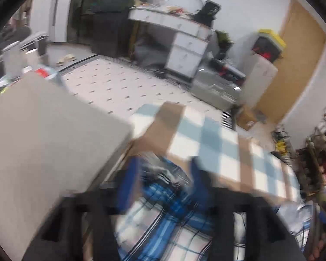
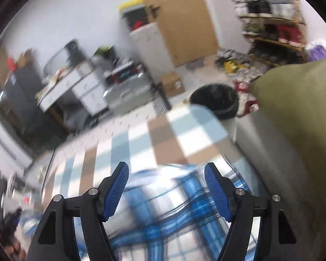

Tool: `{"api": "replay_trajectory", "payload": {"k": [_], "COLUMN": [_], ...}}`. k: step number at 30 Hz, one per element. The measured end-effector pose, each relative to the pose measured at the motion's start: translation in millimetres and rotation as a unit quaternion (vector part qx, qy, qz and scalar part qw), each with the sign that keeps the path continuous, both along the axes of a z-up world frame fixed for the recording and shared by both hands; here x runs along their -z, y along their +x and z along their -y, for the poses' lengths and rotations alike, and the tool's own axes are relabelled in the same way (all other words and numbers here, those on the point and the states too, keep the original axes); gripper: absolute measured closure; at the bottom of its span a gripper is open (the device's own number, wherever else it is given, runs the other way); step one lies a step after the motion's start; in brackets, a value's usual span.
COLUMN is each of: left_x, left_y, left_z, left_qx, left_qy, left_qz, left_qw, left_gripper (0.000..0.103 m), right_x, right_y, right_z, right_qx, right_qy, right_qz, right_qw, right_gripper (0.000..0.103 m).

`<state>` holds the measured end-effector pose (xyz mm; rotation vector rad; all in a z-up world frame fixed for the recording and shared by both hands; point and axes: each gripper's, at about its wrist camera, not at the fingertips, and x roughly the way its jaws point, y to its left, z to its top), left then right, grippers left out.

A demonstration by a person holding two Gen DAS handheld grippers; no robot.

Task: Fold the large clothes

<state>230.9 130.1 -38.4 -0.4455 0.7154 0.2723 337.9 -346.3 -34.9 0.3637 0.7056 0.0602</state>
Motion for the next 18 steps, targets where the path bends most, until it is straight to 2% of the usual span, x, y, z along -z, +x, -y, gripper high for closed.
{"api": "replay_trajectory", "payload": {"k": [1, 4, 6, 9, 13, 16, 18], "left_x": [0, 2, 7, 26, 43, 62, 59], "left_y": [-12, -47, -68, -113, -145, -165, -169], "left_z": [-1, 7, 10, 20, 29, 24, 19], "left_qx": [0.01, 0.036, 0.048, 0.078, 0.087, 0.07, 0.056], "left_qy": [0.002, 0.024, 0.015, -0.029, -0.105, -0.203, -0.216], "left_qz": [0.008, -0.015, -0.032, -0.067, -0.096, -0.095, -0.06], "left_qw": [0.9999, 0.9989, 0.9982, 0.9943, 0.986, 0.9721, 0.9729], "left_gripper": [0.049, 0.047, 0.045, 0.044, 0.044, 0.045, 0.044], "right_x": [3, 11, 19, 38, 68, 85, 94], "right_y": [-12, -48, -75, -113, -149, -157, -151], "right_z": [-3, -14, -17, -19, -11, 5, 12], "right_qx": [-0.019, -0.066, -0.08, -0.087, -0.063, -0.032, -0.02], "right_qy": [-0.011, -0.049, -0.067, -0.066, -0.012, 0.043, 0.063], "right_qz": [0.001, -0.004, -0.008, -0.031, -0.069, -0.087, -0.107], "right_qw": [1.0, 0.997, 0.994, 0.993, 0.996, 0.995, 0.992], "right_gripper": [0.03, 0.03, 0.03, 0.03, 0.03, 0.03, 0.03]}}
